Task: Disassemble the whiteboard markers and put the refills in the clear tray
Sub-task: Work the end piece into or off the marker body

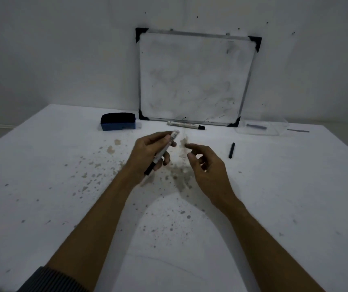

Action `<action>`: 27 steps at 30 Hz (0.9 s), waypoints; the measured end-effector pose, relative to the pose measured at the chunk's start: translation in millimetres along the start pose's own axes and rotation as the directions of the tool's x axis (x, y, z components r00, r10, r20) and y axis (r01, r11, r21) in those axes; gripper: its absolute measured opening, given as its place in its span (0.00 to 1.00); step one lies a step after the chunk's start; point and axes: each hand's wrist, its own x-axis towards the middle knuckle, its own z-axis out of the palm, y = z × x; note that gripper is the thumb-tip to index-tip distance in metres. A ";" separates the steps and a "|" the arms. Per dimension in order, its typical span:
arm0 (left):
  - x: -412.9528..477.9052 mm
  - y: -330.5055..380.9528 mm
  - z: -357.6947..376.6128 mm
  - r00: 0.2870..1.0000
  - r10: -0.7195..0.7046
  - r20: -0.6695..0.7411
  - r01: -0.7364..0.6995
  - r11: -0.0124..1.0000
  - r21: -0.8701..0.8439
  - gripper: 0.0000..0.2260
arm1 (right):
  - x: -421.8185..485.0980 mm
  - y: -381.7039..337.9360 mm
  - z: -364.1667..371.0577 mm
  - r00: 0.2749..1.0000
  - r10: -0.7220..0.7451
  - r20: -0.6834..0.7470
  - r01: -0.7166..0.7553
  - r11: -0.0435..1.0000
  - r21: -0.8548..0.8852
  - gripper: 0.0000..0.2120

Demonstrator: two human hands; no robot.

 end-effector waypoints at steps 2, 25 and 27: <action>0.6 4.3 -15.3 0.993 0.014 -0.117 -0.009 0.999 0.045 0.08 | -4.7 1.9 4.8 0.997 0.004 0.080 -0.001 0.999 -0.040 0.13; 5.5 -13.6 -13.0 0.991 -0.024 -0.132 0.044 0.988 0.148 0.09 | 24.2 10.8 19.8 0.969 0.245 0.023 -0.245 0.969 -0.001 0.13; 6.0 -16.2 -1.4 0.993 -0.077 -0.091 0.087 0.990 0.112 0.11 | 28.7 11.6 12.7 0.934 0.359 0.000 -0.350 0.910 0.224 0.11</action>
